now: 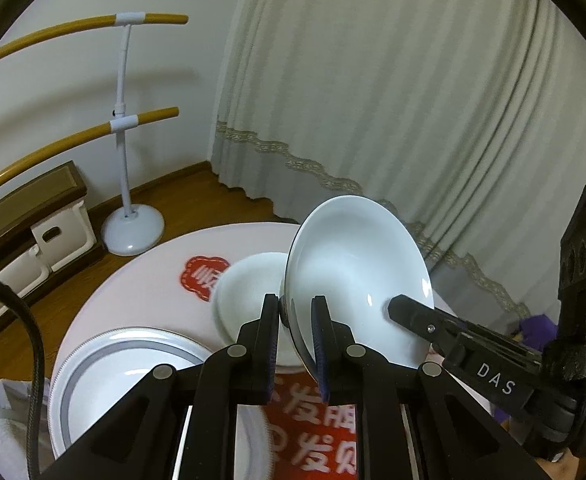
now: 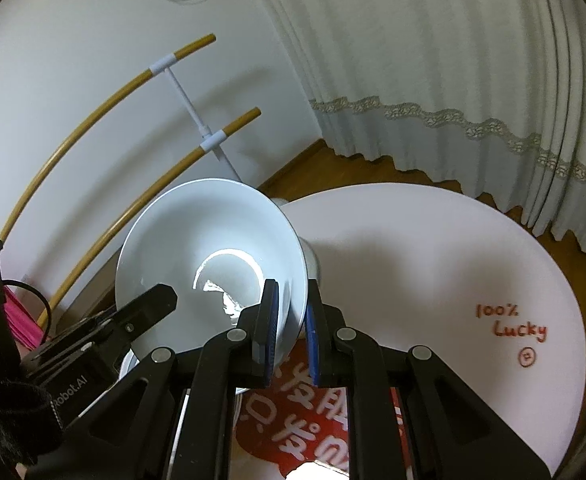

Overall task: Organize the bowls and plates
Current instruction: 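Lift the white bowl with both grippers and carry it toward the nested bowls, then lower the held bowl with both grippers into the nested bowls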

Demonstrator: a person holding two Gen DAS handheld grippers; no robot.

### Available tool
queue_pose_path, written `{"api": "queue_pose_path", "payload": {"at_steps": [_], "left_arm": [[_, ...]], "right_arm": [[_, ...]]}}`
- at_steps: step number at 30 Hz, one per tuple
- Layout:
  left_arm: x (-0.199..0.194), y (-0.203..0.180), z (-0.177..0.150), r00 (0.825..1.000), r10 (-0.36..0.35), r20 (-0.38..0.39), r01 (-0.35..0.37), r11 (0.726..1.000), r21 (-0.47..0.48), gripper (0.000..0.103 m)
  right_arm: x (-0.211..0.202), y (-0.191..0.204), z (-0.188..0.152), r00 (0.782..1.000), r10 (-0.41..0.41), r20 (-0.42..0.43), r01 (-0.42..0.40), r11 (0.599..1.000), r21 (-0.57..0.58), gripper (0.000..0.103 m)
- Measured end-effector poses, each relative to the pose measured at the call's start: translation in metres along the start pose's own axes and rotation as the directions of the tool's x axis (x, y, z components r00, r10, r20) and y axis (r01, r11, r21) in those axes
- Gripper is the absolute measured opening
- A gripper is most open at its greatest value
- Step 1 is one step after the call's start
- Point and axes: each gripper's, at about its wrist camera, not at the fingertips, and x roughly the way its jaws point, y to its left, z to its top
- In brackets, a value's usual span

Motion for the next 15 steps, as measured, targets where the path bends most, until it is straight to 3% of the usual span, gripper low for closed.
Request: {"api": "queue_pose_path", "payload": {"at_steps": [5, 15], "left_arm": [[0.015, 0.009, 0.001, 0.999, 0.027, -0.018, -0.027, 1.0, -0.003, 0.012], [0.075, -0.013, 0.025, 0.996, 0.048, -0.078, -0.05, 0.999, -0.02, 0.012]], "right_arm": [[0.023, 0.002, 0.002, 1.0, -0.014, -0.028, 0.014, 1.0, -0.001, 0.012], [0.054, 0.01, 0.0, 0.993, -0.098, -0.069, 0.097, 0.995, -0.026, 0.012]]}}
